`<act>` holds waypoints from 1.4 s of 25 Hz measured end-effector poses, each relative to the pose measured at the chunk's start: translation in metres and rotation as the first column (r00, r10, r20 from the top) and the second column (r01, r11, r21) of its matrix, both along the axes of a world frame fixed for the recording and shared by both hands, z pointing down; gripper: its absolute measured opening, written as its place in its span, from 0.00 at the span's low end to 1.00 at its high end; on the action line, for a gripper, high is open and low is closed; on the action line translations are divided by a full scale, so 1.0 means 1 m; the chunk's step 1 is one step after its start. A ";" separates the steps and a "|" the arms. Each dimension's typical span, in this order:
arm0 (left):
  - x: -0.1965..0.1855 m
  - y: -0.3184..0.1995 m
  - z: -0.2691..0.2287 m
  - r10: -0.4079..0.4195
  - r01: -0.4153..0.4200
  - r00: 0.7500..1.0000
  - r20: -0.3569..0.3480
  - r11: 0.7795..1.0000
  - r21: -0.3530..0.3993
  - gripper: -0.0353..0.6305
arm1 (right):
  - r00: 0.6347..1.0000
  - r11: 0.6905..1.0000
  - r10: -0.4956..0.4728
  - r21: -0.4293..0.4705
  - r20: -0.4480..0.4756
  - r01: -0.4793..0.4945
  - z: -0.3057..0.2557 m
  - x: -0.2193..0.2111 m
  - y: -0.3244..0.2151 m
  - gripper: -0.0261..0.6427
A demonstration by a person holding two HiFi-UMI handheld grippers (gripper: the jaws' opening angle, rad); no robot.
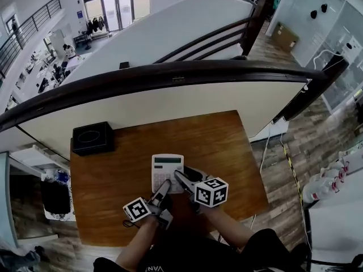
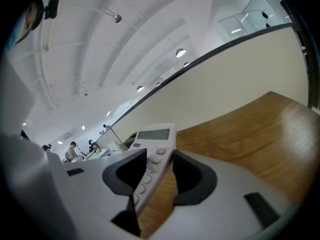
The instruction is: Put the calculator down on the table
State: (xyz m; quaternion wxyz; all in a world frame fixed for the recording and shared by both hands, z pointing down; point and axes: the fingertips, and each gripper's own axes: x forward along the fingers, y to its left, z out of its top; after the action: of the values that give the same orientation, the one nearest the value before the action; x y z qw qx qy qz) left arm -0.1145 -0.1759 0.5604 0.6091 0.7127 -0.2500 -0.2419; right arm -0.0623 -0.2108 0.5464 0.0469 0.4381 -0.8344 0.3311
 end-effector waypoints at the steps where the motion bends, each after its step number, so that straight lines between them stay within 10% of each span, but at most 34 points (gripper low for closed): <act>1: 0.004 -0.006 0.001 -0.008 0.008 1.000 -0.003 1.000 0.001 0.15 | 1.000 1.000 -0.008 0.001 -0.004 0.008 0.001 0.004 -0.007 0.30; 35: 0.101 -0.166 0.077 -0.181 0.177 0.983 -0.015 0.974 -0.142 0.16 | 0.990 0.993 -0.108 -0.059 -0.087 0.103 0.079 0.097 -0.174 0.29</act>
State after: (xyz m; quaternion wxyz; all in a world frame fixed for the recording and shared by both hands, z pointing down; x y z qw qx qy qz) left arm -0.0138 -0.3421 0.6372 0.6367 0.6395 -0.3208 -0.2877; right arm 0.0343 -0.3844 0.6255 0.1138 0.4066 -0.8441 0.3305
